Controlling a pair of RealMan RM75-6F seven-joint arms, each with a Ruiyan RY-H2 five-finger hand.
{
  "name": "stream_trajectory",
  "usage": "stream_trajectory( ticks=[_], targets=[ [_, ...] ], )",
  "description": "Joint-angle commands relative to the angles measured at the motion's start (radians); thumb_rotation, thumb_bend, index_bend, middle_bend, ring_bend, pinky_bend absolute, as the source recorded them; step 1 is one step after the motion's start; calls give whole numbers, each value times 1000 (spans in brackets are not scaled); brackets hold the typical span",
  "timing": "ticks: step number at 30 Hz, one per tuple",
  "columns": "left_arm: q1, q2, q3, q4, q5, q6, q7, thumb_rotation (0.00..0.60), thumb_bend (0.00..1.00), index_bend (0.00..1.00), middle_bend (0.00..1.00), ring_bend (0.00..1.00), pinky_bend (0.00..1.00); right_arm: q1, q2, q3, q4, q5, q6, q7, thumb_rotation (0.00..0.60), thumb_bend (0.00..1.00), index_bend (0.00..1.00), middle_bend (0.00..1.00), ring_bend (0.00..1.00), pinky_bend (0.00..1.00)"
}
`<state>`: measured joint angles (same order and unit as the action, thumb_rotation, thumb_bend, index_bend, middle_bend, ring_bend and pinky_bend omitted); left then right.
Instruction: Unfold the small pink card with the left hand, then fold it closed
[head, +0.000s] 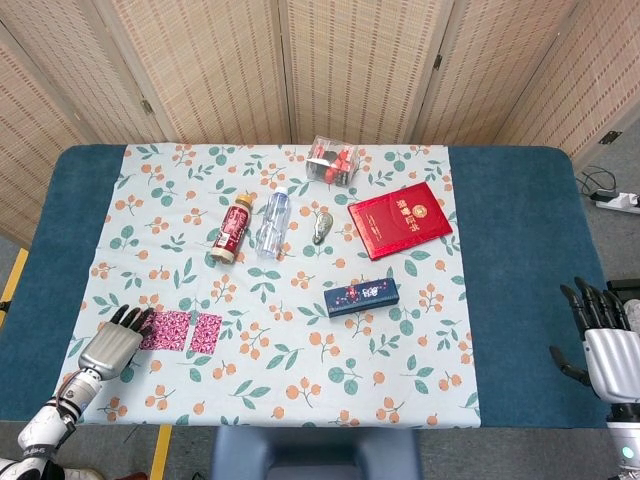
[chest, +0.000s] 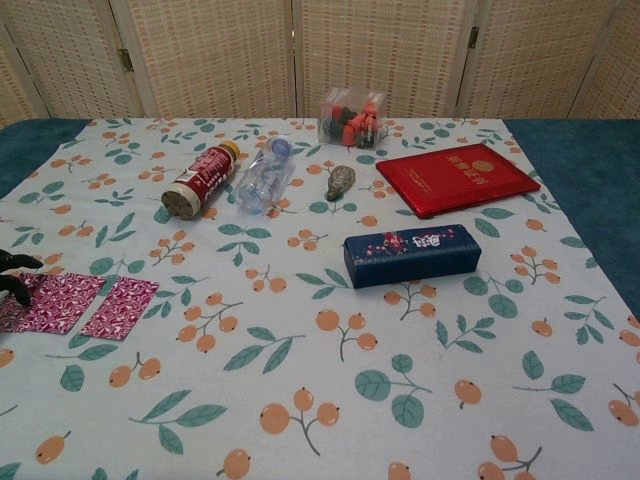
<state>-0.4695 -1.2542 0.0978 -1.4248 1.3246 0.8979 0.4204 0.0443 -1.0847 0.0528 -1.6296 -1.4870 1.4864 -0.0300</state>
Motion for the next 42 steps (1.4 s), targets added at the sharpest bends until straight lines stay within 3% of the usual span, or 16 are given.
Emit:
stream_trajectory(
  ticks=[1, 11, 15, 19, 24, 27, 42],
  targets=[
    [5, 7, 2, -1, -8, 2, 2, 600, 1000, 249, 0, 0, 0, 0, 0, 1, 1, 0, -1, 1, 600, 322, 0, 0, 0, 0],
    [24, 27, -5, -19, 18, 53, -33, 600, 999, 231, 0, 0, 0, -1, -1, 0, 1, -6, 4, 2, 600, 323, 0, 0, 0, 0],
    [26, 27, -22, -43, 50, 89, -93, 600, 928, 204, 0, 0, 0, -2, 2, 1, 0, -9, 8, 1, 600, 322, 0, 0, 0, 0],
    [17, 28, -40, -71, 87, 112, -151, 600, 745, 182, 0, 0, 0, -4, 7, 2, -3, -10, 13, 1, 600, 323, 0, 0, 0, 0],
    [-3, 10, -57, -106, 100, 112, -128, 600, 431, 153, 0, 0, 0, -6, 13, 4, -4, -8, 16, 3, 600, 323, 0, 0, 0, 0],
    [-21, -4, -66, -128, 82, 84, -101, 600, 329, 143, 0, 0, 0, -6, 14, 5, -1, -6, 14, 7, 600, 323, 0, 0, 0, 0],
    [-112, -72, -105, -189, -150, -47, 107, 600, 295, 140, 0, 0, 0, 3, 11, 10, 21, 13, -11, 29, 600, 323, 0, 0, 0, 0]
  ],
)
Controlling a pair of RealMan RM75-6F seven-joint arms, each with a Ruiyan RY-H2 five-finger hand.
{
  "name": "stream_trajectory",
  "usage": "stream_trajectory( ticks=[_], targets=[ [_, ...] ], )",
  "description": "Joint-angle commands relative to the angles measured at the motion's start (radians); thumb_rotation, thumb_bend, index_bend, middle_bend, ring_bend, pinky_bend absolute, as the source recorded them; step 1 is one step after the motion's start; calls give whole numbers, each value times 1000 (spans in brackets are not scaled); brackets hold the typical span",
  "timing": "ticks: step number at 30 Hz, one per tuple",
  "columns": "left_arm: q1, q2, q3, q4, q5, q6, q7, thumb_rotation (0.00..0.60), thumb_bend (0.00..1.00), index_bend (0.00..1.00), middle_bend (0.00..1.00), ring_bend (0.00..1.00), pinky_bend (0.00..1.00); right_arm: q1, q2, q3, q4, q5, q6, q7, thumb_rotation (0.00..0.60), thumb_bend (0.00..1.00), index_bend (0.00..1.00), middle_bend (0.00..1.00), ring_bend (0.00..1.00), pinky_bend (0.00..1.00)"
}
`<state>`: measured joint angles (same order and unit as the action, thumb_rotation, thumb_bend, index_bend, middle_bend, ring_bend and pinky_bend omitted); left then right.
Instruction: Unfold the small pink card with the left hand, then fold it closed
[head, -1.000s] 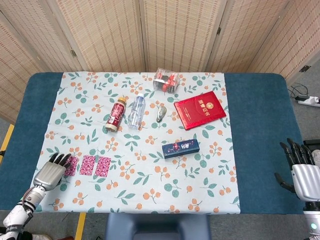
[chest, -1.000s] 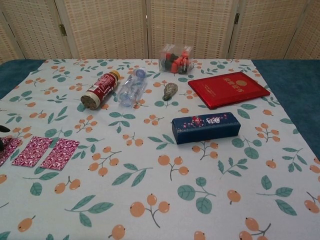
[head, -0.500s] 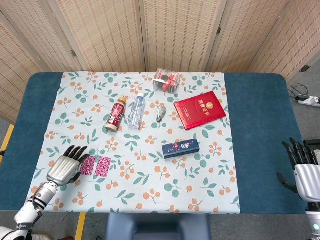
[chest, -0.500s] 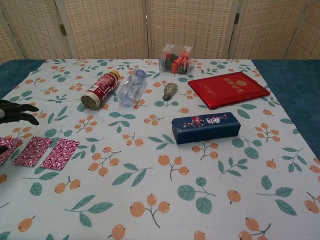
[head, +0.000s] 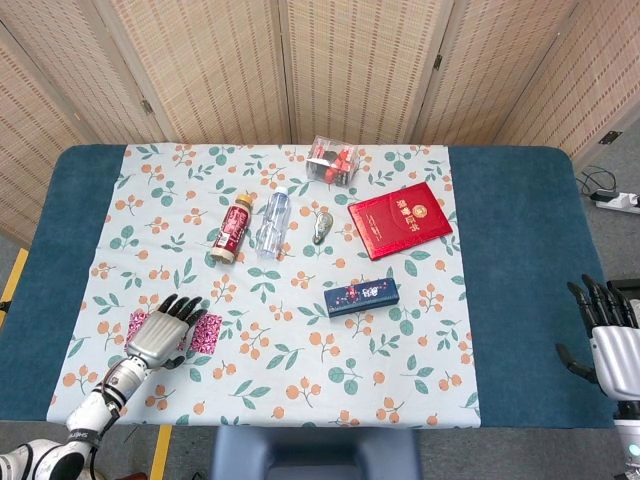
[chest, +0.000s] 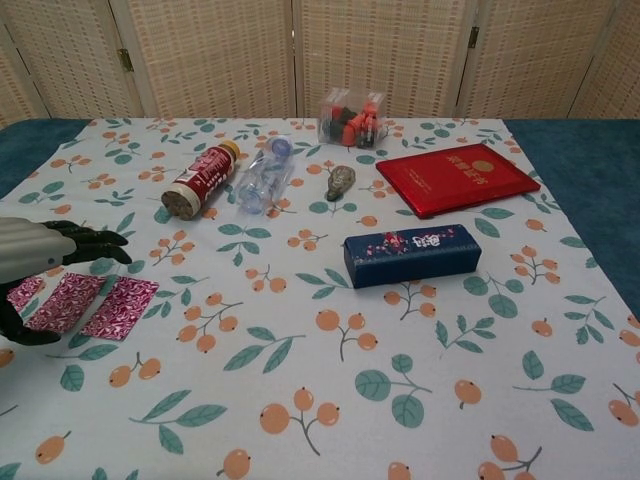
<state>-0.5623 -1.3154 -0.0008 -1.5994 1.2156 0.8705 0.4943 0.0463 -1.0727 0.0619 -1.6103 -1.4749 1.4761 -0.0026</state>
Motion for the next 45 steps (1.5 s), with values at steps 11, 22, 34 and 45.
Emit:
stream_trajectory(
  ticks=[11, 22, 34, 45],
  targets=[
    [-71, -45, -9, -25, -179, -39, 105, 600, 299, 142, 0, 0, 0, 1, -4, 1, 16, 7, -7, 16, 600, 323, 0, 0, 0, 0],
    [-109, -53, -2, -19, -252, -51, 104, 600, 321, 146, 0, 0, 0, -2, -8, -1, 28, 9, -9, 28, 600, 323, 0, 0, 0, 0],
    [-133, -71, 13, -9, -292, -30, 107, 600, 331, 164, 0, 0, 0, -2, -12, -1, 42, 13, -14, 41, 600, 322, 0, 0, 0, 0],
    [-138, -90, 25, 5, -301, -3, 100, 600, 352, 217, 0, 0, 0, -3, -13, -1, 47, 15, -15, 47, 600, 323, 0, 0, 0, 0]
  ],
)
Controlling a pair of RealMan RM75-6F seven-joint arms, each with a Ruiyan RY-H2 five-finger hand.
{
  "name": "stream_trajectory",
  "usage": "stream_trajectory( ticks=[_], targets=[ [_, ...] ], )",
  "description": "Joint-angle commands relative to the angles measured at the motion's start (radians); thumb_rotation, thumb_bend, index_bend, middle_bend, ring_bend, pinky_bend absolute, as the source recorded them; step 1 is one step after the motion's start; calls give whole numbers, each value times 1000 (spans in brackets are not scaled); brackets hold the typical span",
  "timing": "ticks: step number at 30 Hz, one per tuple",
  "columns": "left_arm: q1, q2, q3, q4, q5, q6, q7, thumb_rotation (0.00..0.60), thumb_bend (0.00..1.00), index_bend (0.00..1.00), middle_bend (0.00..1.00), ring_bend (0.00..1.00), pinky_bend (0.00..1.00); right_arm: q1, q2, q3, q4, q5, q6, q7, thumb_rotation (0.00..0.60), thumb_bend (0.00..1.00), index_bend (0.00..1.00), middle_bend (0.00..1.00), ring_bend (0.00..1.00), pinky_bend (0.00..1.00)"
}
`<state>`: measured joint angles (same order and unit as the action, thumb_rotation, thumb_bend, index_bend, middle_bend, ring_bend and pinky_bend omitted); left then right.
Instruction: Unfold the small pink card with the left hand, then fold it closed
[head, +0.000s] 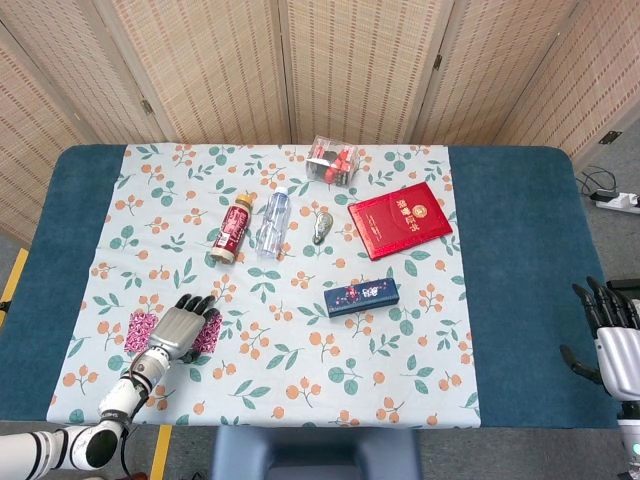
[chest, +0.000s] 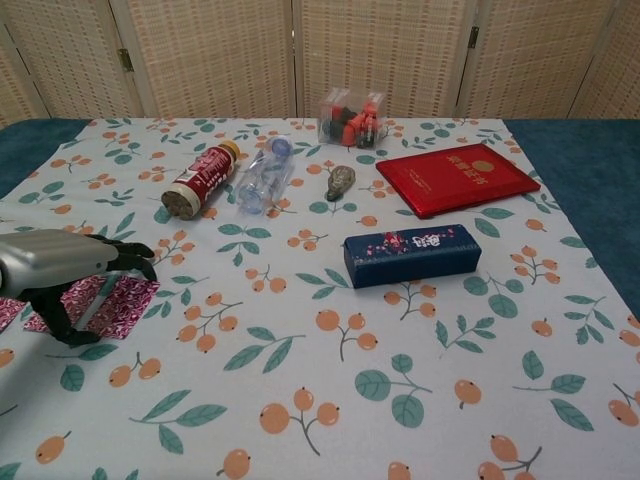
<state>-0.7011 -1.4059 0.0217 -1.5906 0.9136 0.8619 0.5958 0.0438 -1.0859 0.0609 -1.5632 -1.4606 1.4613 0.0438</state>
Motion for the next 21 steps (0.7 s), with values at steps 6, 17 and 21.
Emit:
stream_trajectory(
  ticks=[6, 17, 21],
  targets=[
    [10, 31, 7, -52, 27, 44, -9, 600, 353, 230, 0, 0, 0, 0, 1, 2, 1, 2, 1, 0, 600, 323, 0, 0, 0, 0],
    [58, 139, 24, -156, 109, 139, -45, 600, 353, 229, 0, 0, 0, 2, 4, 6, 1, 6, -2, 2, 600, 323, 0, 0, 0, 0],
    [87, 172, 39, -151, 129, 169, -62, 600, 353, 224, 0, 0, 0, 3, 6, 8, 0, 6, -2, 1, 600, 323, 0, 0, 0, 0]
  ],
)
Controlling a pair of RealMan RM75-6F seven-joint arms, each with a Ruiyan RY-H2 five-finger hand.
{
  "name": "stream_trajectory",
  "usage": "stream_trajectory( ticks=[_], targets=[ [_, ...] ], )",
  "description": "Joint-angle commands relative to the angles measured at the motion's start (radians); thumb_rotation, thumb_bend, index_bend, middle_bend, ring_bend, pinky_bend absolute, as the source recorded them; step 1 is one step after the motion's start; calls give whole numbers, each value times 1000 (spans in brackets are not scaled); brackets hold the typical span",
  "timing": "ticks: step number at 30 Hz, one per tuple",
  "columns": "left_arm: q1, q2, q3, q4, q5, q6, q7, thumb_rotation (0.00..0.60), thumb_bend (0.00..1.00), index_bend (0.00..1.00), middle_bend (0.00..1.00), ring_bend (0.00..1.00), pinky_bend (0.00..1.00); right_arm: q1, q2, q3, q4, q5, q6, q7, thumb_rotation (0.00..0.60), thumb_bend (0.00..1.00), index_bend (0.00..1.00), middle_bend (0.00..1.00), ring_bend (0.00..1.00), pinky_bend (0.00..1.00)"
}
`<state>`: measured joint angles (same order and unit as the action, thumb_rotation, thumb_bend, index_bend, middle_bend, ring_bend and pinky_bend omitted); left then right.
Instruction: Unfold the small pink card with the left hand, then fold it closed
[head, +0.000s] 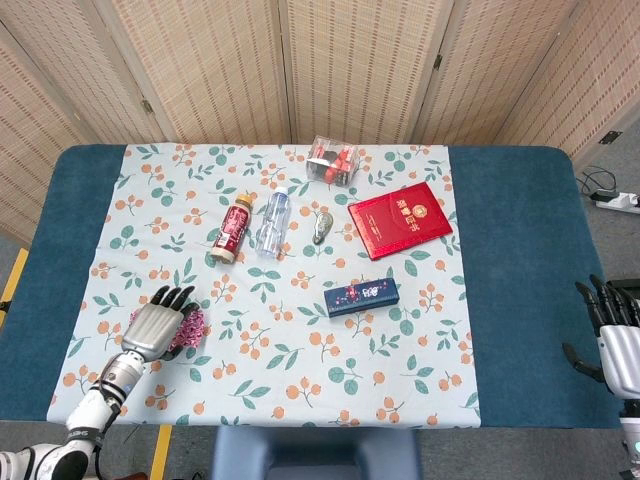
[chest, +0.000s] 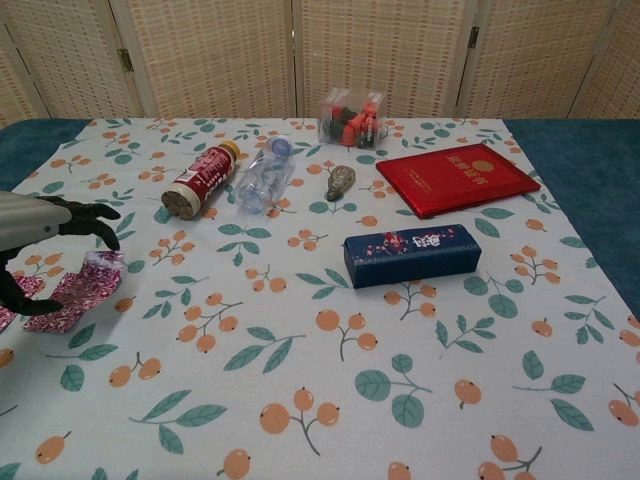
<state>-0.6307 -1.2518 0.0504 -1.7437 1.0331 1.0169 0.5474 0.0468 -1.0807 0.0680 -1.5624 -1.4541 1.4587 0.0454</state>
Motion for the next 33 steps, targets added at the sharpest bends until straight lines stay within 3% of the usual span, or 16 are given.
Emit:
stream_trajectory(
  ticks=[1, 8, 18, 33],
  targets=[
    [24, 25, 15, 7, 12, 17, -19, 600, 352, 222, 0, 0, 0, 0, 2, 1, -2, 0, 1, -1, 600, 322, 0, 0, 0, 0],
    [67, 44, 42, 91, 15, 1, -67, 600, 353, 215, 0, 0, 0, 1, 14, 12, -16, 6, 11, -9, 600, 323, 0, 0, 0, 0],
    [98, 11, 33, 215, 17, -48, -153, 600, 353, 202, 0, 0, 0, 6, 32, 18, -48, 8, 10, -35, 600, 323, 0, 0, 0, 0],
    [101, -13, 14, 279, -2, -108, -165, 600, 352, 193, 0, 0, 0, 4, 30, 13, -64, 12, 9, -52, 600, 322, 0, 0, 0, 0]
  ],
)
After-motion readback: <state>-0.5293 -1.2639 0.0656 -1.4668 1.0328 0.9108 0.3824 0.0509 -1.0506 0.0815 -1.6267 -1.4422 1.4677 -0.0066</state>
